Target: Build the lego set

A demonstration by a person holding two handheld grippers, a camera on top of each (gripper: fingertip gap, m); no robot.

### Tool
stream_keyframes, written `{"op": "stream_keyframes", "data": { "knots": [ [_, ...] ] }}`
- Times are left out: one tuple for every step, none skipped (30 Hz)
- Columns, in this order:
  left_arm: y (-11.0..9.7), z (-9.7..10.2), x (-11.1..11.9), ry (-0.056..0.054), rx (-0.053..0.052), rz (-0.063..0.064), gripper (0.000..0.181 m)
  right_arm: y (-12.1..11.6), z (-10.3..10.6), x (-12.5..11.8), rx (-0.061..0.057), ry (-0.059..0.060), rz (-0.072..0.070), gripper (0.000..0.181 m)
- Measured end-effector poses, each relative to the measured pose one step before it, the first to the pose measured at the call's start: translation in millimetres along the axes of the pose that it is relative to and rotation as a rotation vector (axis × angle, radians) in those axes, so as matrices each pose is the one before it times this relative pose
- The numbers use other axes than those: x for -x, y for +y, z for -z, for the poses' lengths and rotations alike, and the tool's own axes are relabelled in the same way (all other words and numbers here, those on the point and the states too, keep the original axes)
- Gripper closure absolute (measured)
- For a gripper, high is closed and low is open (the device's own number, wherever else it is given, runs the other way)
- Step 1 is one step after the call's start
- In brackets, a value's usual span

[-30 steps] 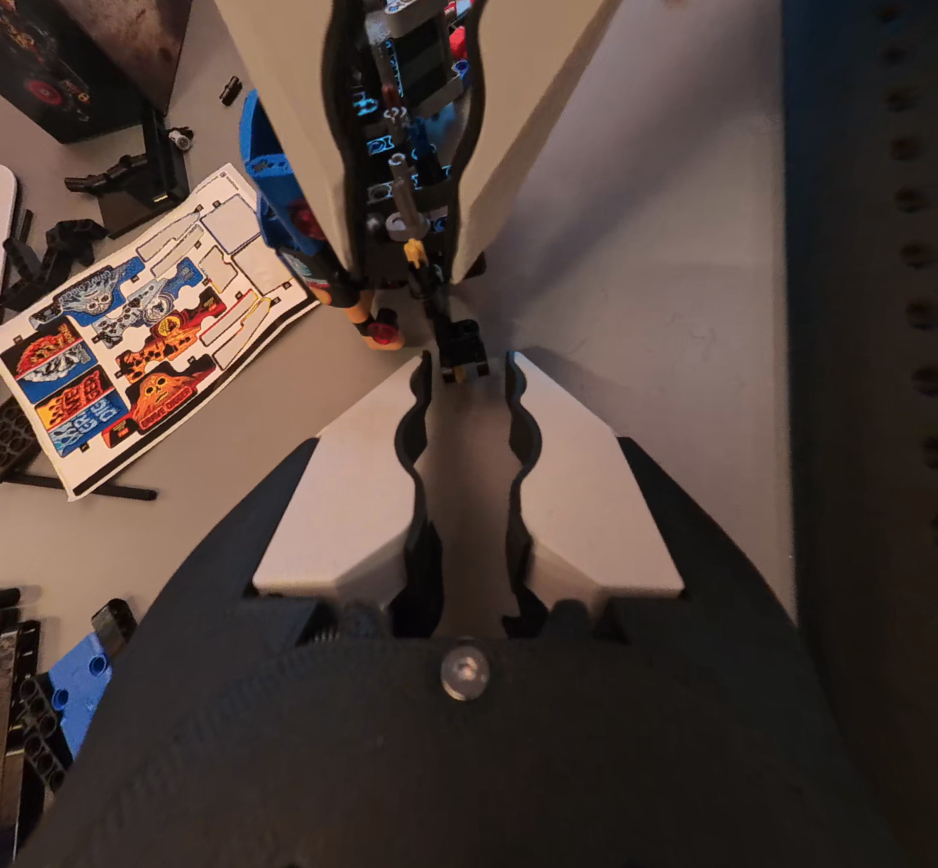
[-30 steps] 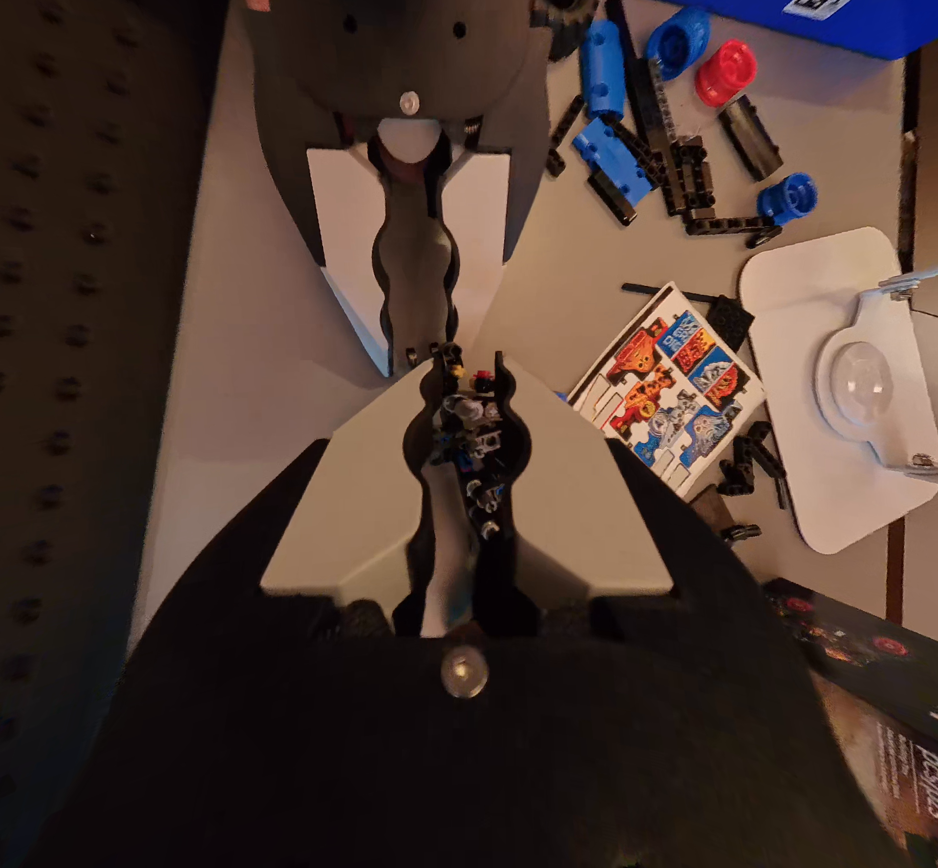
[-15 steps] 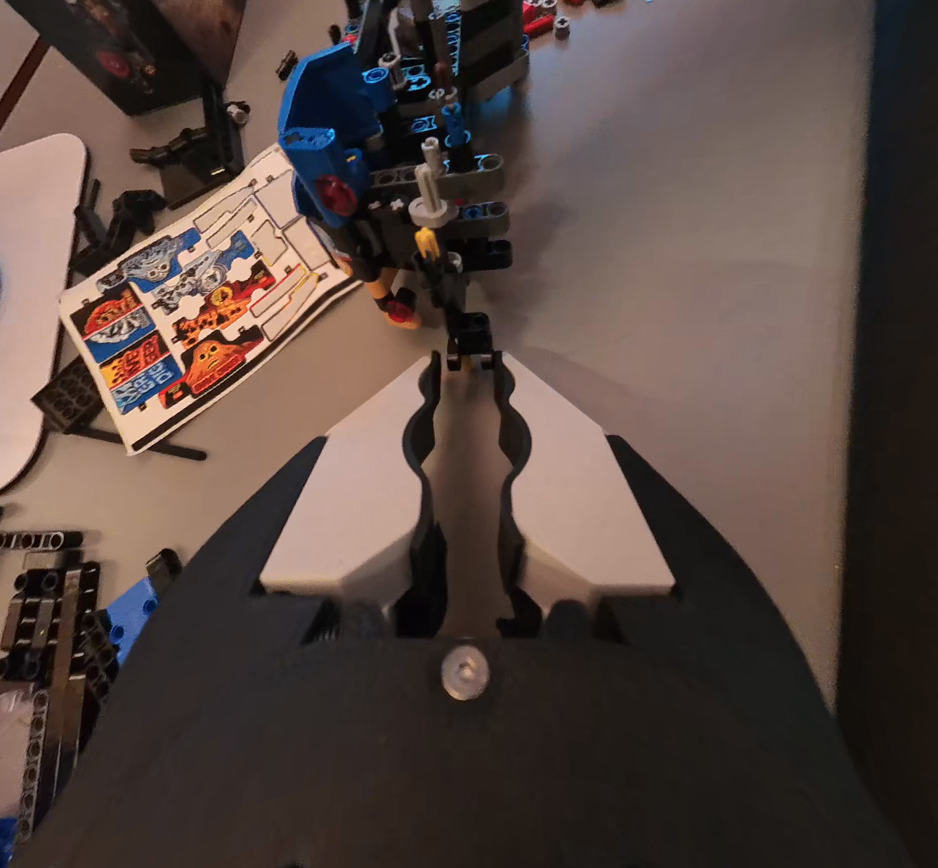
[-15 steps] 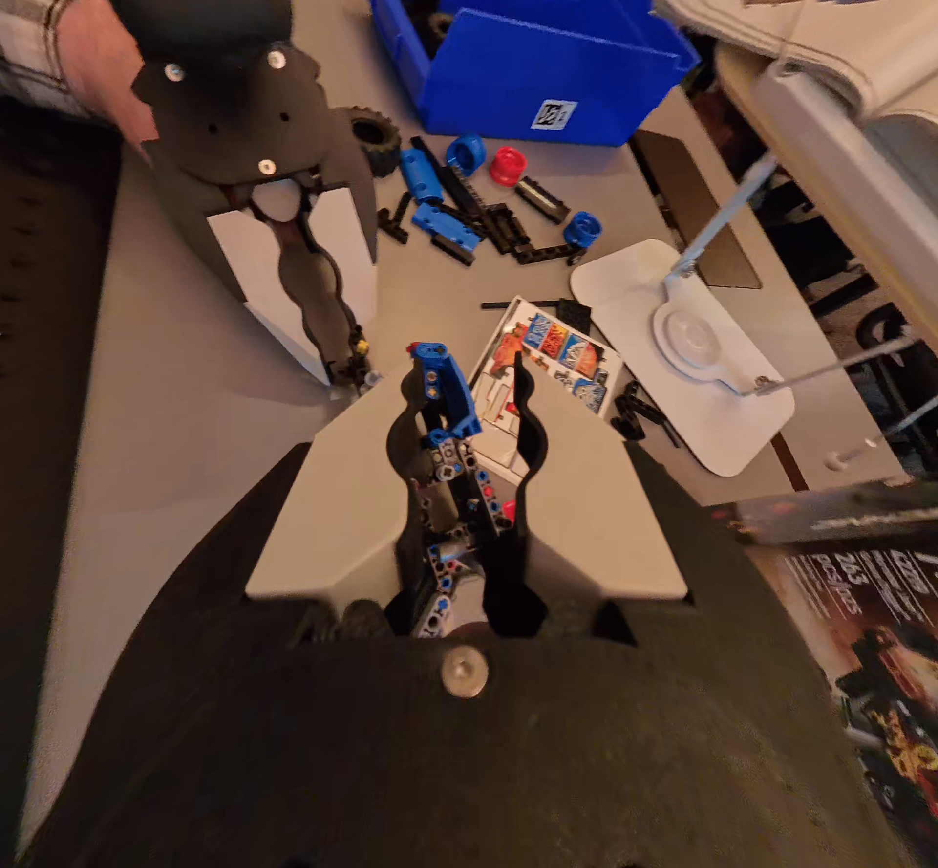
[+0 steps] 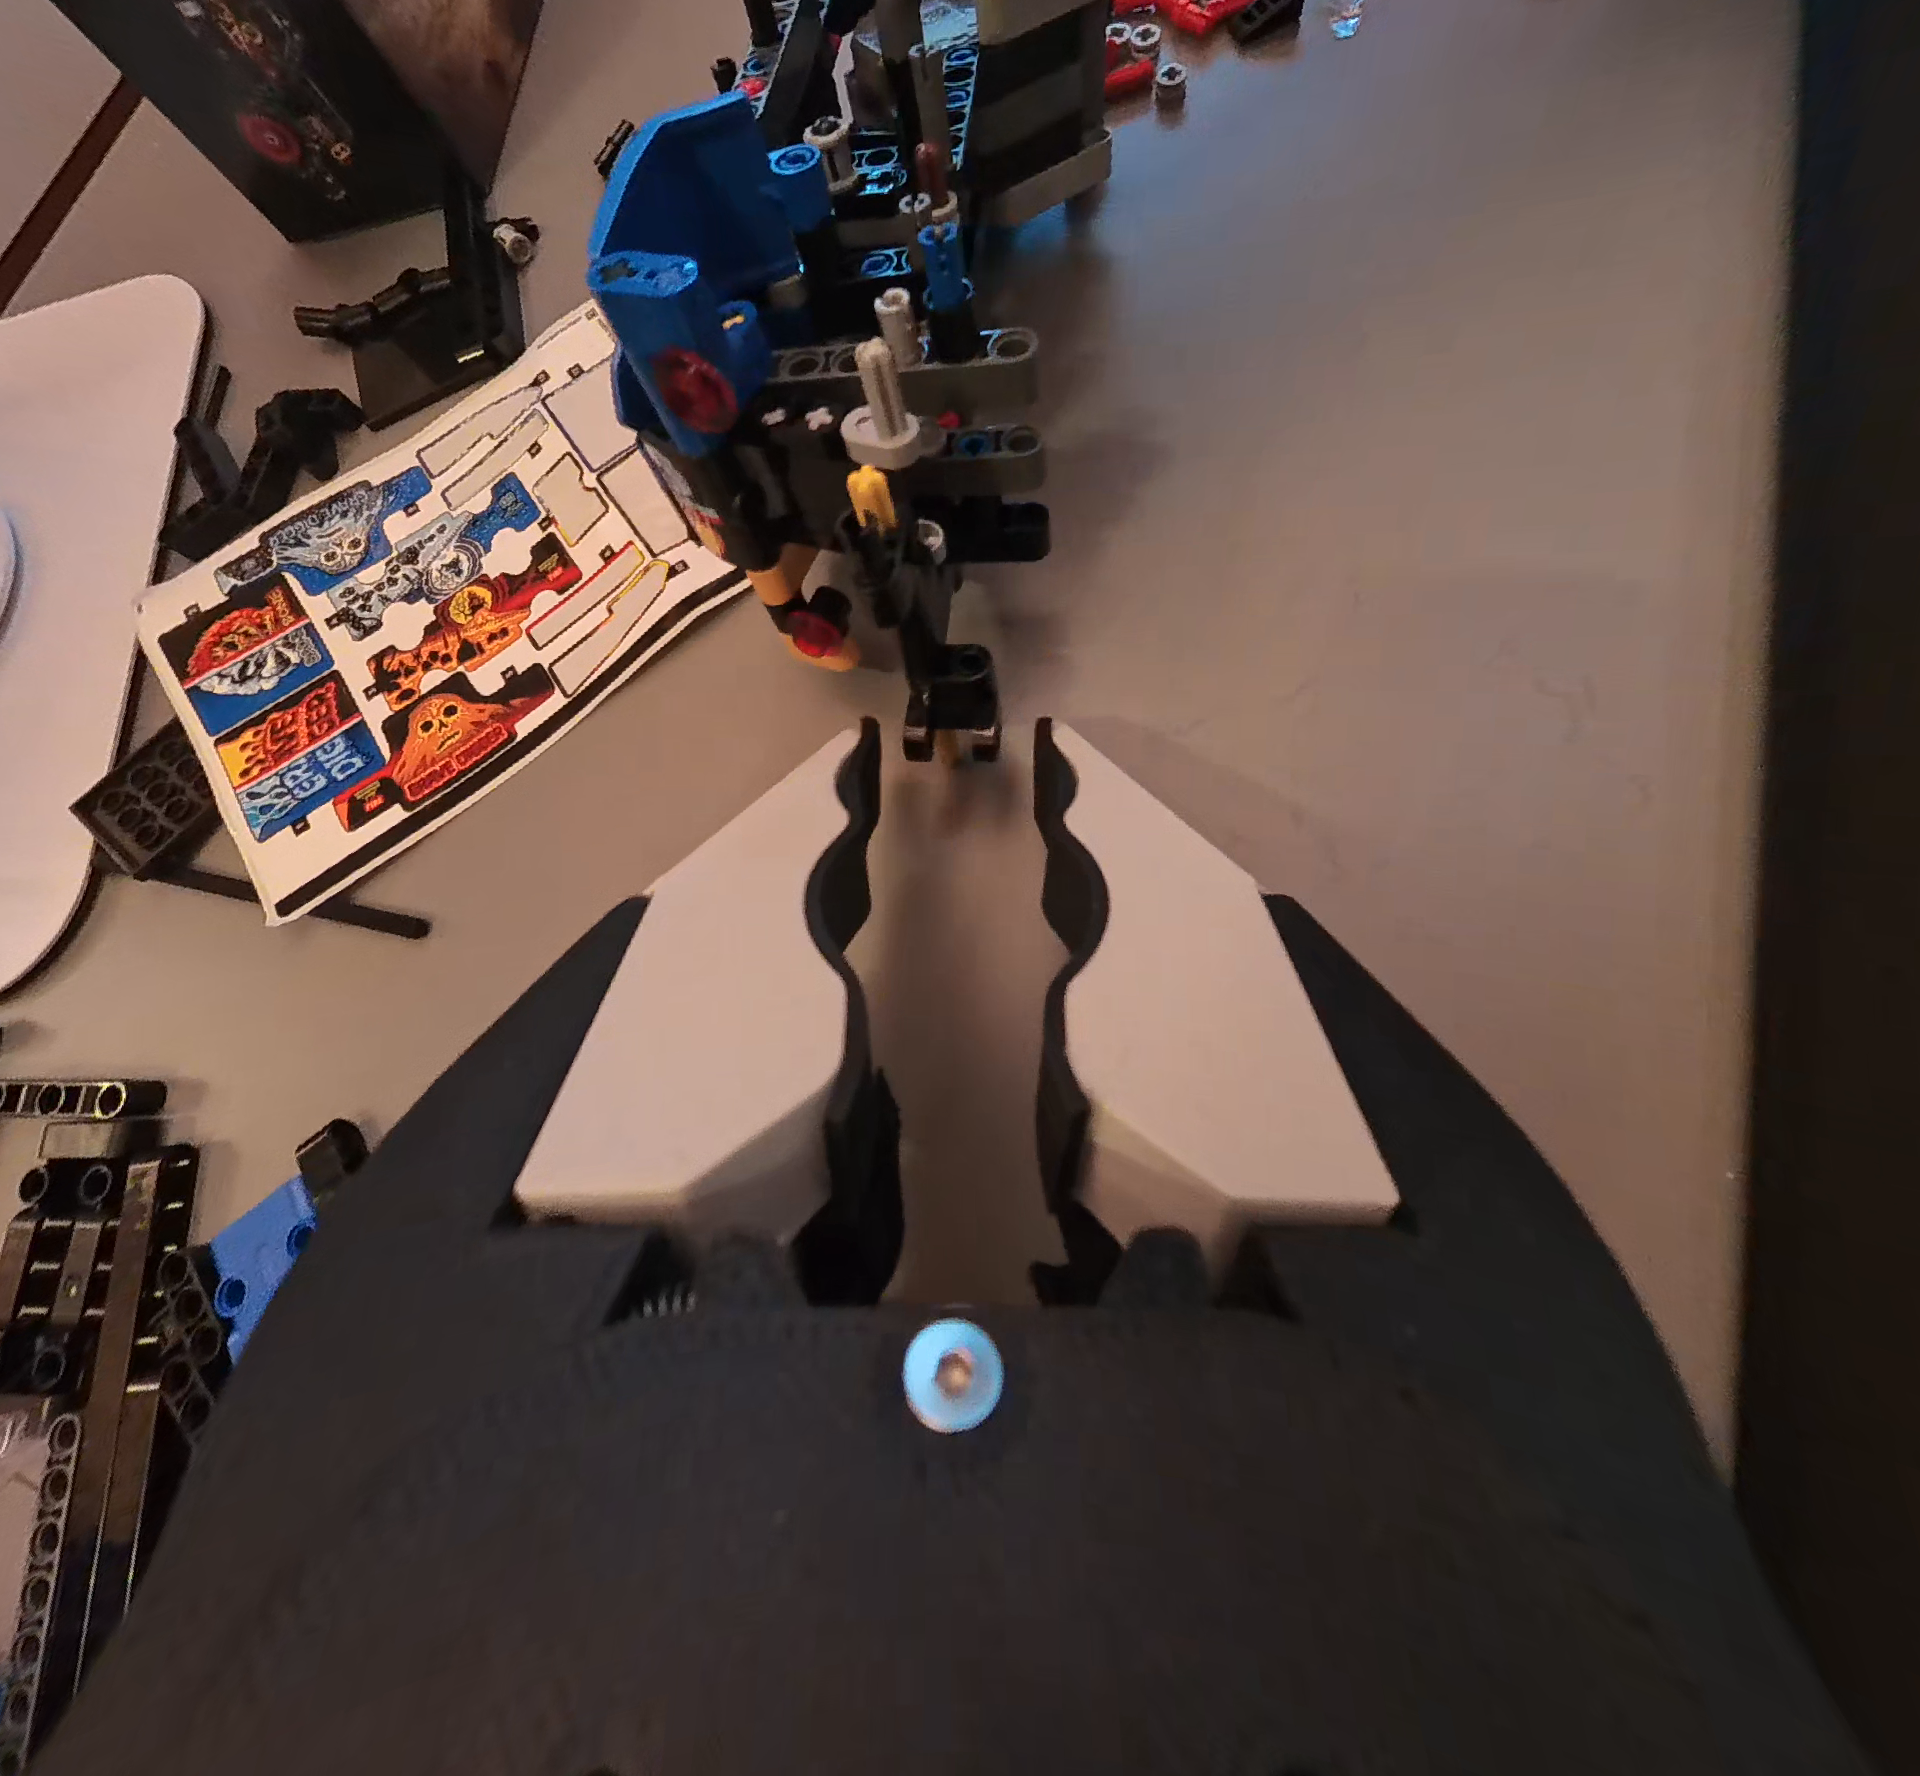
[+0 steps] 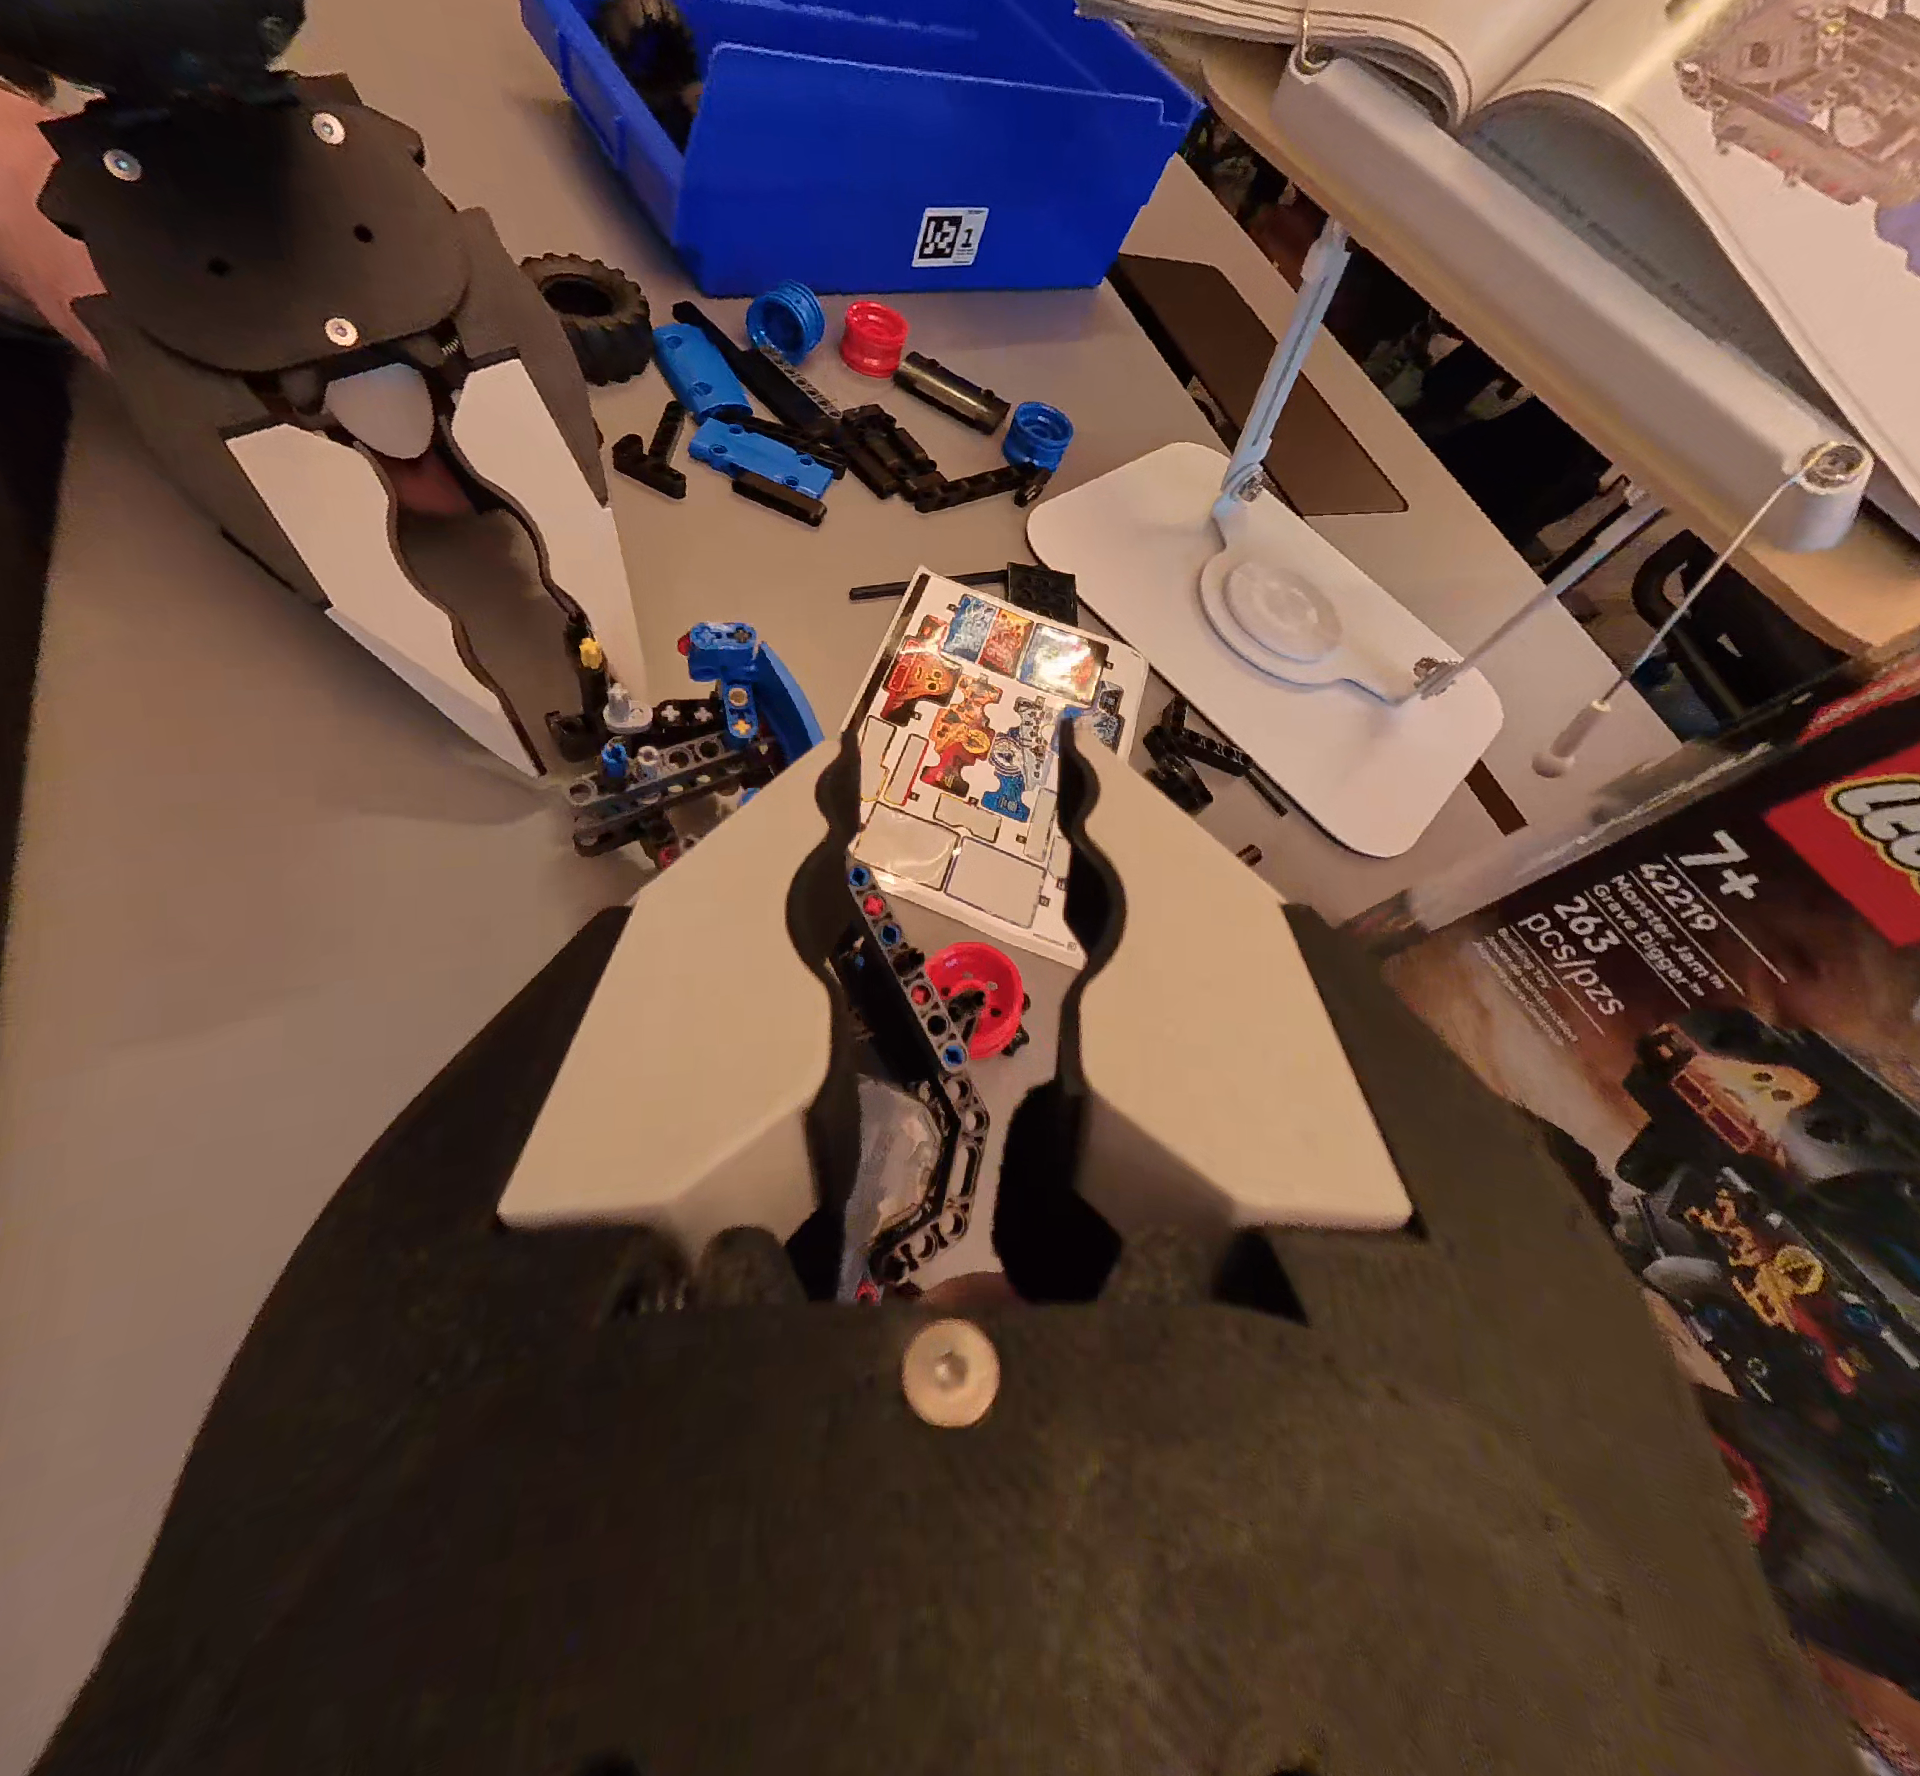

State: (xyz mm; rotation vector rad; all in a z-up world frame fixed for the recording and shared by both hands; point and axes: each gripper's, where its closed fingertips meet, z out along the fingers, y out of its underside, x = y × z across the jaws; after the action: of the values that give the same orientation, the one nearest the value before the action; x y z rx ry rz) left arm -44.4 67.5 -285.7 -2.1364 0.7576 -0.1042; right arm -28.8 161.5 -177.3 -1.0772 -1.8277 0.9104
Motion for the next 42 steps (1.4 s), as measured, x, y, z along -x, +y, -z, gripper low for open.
{"op": "stream_keyframes", "data": {
  "knots": [
    [-0.22,-0.11,0.10,-0.0005,-0.0016,-0.0004,0.155,1.53,0.22,-1.32,0.0007,0.0011,-0.0074,0.144],
    [-0.16,-0.08,0.12,-0.0007,-0.0011,-0.0002,0.155,1.97,0.30,-1.09,0.0042,-0.0017,-0.0073,0.144],
    [-0.19,0.17,-0.10,0.0012,-0.0025,-0.0008,0.156,1.90,0.35,-1.10,0.0038,-0.0009,-0.0072,0.143],
    [-0.62,0.15,-0.32,0.0025,-0.0045,0.0004,0.156,1.46,0.44,-1.16,0.0010,-0.0011,-0.0086,0.142],
    [-0.59,0.28,-0.01,0.0003,-0.0040,0.0017,0.156,1.10,0.59,-0.45,-0.0004,-0.0047,-0.0103,0.142],
    [-0.34,0.09,0.08,-0.0002,-0.0020,0.0002,0.156,0.87,0.52,0.16,-0.0010,-0.0090,-0.0113,0.141],
    [-0.09,-0.01,-0.29,0.0014,-0.0006,-0.0007,0.156,1.14,0.61,0.69,0.0002,-0.0129,-0.0123,0.140],
    [-0.22,0.05,-0.42,0.0011,-0.0018,-0.0028,0.157,1.88,0.33,1.25,0.0045,-0.0161,-0.0149,0.139],
    [-0.45,0.07,-0.18,-0.0015,-0.0025,-0.0040,0.158,2.75,0.07,1.91,0.0088,-0.0217,-0.0170,0.137],
    [-0.23,-0.02,0.00,-0.0002,-0.0007,-0.0006,0.158,2.18,-0.29,2.08,0.0039,-0.0219,-0.0159,0.137],
    [-0.25,-0.17,-0.38,0.0027,-0.0014,0.0008,0.158,0.78,-0.17,3.22,-0.0076,-0.0302,-0.0211,0.135],
    [-0.19,-0.26,-0.29,0.0013,-0.0009,-0.0002,0.158,0.66,-0.30,4.47,-0.0085,-0.0422,-0.0330,0.133],
    [0.06,-0.14,0.30,-0.0023,0.0009,-0.0016,0.158,2.27,-0.48,3.22,0.0028,-0.0365,-0.0321,0.133],
    [-0.20,-0.12,0.08,-0.0012,-0.0008,-0.0011,0.158,3.24,-0.52,-0.46,0.0098,-0.0111,-0.0191,0.131],
    [-0.31,-0.13,-0.02,-0.0008,-0.0018,-0.0012,0.158,2.76,-0.45,-0.41,0.0086,-0.0060,-0.0101,0.128],
    [-0.63,0.11,0.38,-0.0030,-0.0031,-0.0032,0.160,2.23,-0.67,1.81,0.0070,-0.0173,-0.0087,0.128],
    [-0.76,0.09,0.15,-0.0025,-0.0040,-0.0030,0.161,2.01,-1.09,1.71,0.0069,-0.0135,-0.0074,0.128],
    [-0.63,-0.04,-0.04,-0.0005,-0.0034,-0.0017,0.162,2.71,-1.53,0.54,0.0138,-0.0043,-0.0017,0.128],
    [-0.39,-0.13,-0.33,0.0005,-0.0020,-0.0023,0.163,3.40,-1.90,0.67,0.0191,-0.0021,0.0045,0.128],
    [-0.38,-0.20,-0.49,0.0010,-0.0021,-0.0045,0.165,3.49,-2.31,1.12,0.0195,-0.0043,0.0049,0.128],
    [-0.36,-0.16,-0.67,0.0013,-0.0016,-0.0056,0.165,3.93,-2.53,1.28,0.0215,-0.0064,0.0020,0.129],
    [-0.26,-0.12,-0.19,-0.0026,-0.0001,-0.0070,0.165,4.76,-2.33,1.52,0.0262,-0.0087,0.0013,0.130],
    [-0.21,-0.14,0.04,-0.0036,0.0007,-0.0074,0.165,5.15,-2.23,1.96,0.0280,-0.0112,0.0017,0.130],
    [-0.09,-0.11,-0.17,-0.0021,0.0011,-0.0043,0.165,4.23,-1.92,1.08,0.0227,-0.0046,0.0037,0.129],
    [-0.19,-0.14,-0.17,-0.0009,-0.0007,-0.0035,0.165,2.62,-1.55,-0.09,0.0130,0.0024,0.0047,0.129],
    [-0.40,0.07,-0.09,-0.0012,-0.0020,-0.0036,0.165,1.37,-1.12,-0.21,0.0070,0.0008,0.0007,0.129],
    [-0.37,0.19,0.05,-0.0017,-0.0016,-0.0034,0.166,-0.10,-0.42,-0.31,-0.0015,0.0001,-0.0005,0.130],
    [-0.11,-0.03,0.18,-0.0020,0.0004,-0.0037,0.166,0.00,-0.12,-0.45,-0.0004,0.0017,0.0010,0.131],
    [0.00,-0.02,0.15,-0.0021,0.0004,-0.0044,0.166,0.13,0.04,-0.71,-0.0005,0.0041,0.0032,0.132],
    [-0.16,-0.02,0.07,-0.0032,-0.0002,-0.0060,0.166,0.19,-0.06,-0.78,-0.0001,0.0047,0.0022,0.133],
    [-0.18,-0.02,0.28,-0.0035,0.0005,-0.0053,0.165,0.07,0.14,-0.89,0.0011,0.0054,0.0019,0.135],
    [-0.16,0.05,-0.01,-0.0020,0.0000,-0.0039,0.165,0.05,0.03,-0.21,0.0016,0.0025,0.0031,0.136],
    [-0.31,0.13,0.04,-0.0022,-0.0008,-0.0047,0.165,0.09,-0.03,0.04,0.0012,0.0016,0.0032,0.136],
    [-0.18,0.21,0.01,-0.0006,-0.0004,-0.0010,0.165,-0.02,0.00,-0.04,0.0012,0.0019,0.0019,0.136],
    [-0.01,0.01,-0.09,0.0021,-0.0009,0.0047,0.165,0.06,0.04,0.11,0.0018,0.0012,0.0012,0.136],
    [0.05,0.17,0.18,0.0021,-0.0015,0.0056,0.165,0.01,0.07,0.10,0.0024,0.0018,0.0026,0.136],
    [0.04,0.31,0.27,0.0005,-0.0016,0.0029,0.166,-0.01,0.08,0.19,0.0020,0.0025,0.0050,0.137],
    [0.03,0.24,0.38,-0.0001,-0.0006,0.0012,0.166,-0.12,0.01,0.11,0.0015,0.0021,0.0050,0.137],
    [0.26,0.09,0.09,-0.0004,0.0007,-0.0005,0.165,-0.15,-0.15,0.28,0.0011,0.0006,0.0049,0.137],
    [0.19,-0.01,0.02,-0.0016,0.0008,-0.0028,0.165,-0.22,0.02,0.06,0.0002,0.0028,0.0068,0.137],
    [-0.08,0.19,0.50,-0.0048,0.0006,-0.0041,0.166,-0.37,0.00,-0.59,-0.0011,0.0072,0.0113,0.137],
    [0.03,0.27,0.98,-0.0074,0.0007,-0.0034,0.166,-0.72,-0.11,-0.37,-0.0023,0.0071,0.0120,0.137]
  ]
}}
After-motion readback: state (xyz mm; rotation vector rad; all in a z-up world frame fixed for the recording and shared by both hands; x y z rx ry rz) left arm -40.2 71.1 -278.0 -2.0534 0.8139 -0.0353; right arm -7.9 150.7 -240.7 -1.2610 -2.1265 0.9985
